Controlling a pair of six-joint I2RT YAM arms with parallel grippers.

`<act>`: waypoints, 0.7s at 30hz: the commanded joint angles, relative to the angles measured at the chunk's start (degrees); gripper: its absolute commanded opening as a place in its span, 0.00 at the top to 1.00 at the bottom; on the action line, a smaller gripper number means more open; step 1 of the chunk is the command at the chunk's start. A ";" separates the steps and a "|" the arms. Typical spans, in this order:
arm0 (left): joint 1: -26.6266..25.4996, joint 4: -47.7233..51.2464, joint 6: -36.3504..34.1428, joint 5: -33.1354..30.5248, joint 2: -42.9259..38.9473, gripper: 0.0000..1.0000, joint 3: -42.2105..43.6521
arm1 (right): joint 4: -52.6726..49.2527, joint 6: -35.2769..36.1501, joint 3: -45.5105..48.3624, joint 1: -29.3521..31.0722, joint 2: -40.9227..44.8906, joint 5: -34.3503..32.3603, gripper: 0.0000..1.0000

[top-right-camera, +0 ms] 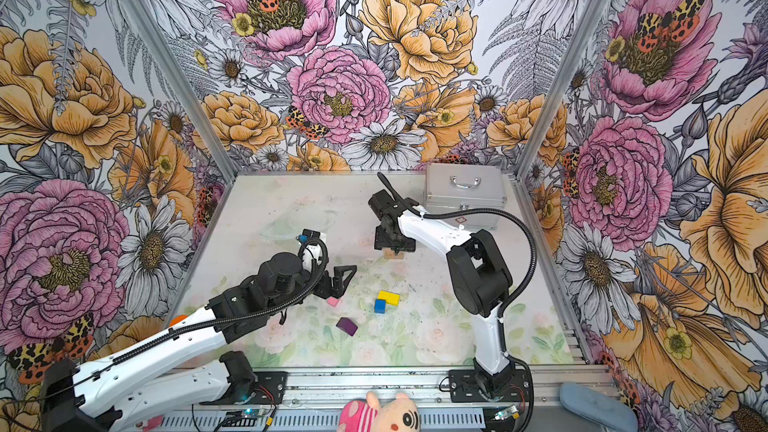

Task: Build the wood block tower
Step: 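Carry the plain block with the right gripper over the stack, then lower the plain block onto the holed block and open the right gripper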

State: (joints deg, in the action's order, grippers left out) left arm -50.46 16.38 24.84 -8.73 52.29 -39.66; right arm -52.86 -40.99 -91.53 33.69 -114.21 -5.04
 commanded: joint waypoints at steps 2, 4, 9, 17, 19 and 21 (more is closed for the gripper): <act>0.67 -1.62 -1.64 -0.24 0.44 0.01 -2.23 | 0.20 0.67 -2.16 -0.46 -0.83 0.45 0.40; 0.81 -1.70 -1.77 -0.06 0.60 0.01 -2.35 | 0.21 0.81 -2.23 -0.52 -0.93 0.46 0.40; 0.92 -1.95 -1.73 0.21 0.79 0.01 -2.15 | 0.21 0.91 -2.17 -0.68 -1.35 0.69 0.40; 0.90 -1.88 -1.54 -0.39 0.55 0.01 -2.04 | 0.21 1.45 -2.52 -0.84 -2.27 0.96 0.39; 0.90 -1.88 -1.55 -0.41 0.79 0.01 -2.16 | 0.21 1.65 -2.76 -0.96 -2.42 1.00 0.39; 0.94 -1.88 -1.64 -0.36 0.97 0.01 -2.28 | 0.21 1.84 -2.78 -1.08 -2.62 1.04 0.39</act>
State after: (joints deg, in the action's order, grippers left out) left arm -50.00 16.03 23.94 -8.71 53.15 -40.40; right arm -52.88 -40.14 -92.86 33.26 -115.96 -4.19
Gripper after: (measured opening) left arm 0.987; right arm 0.766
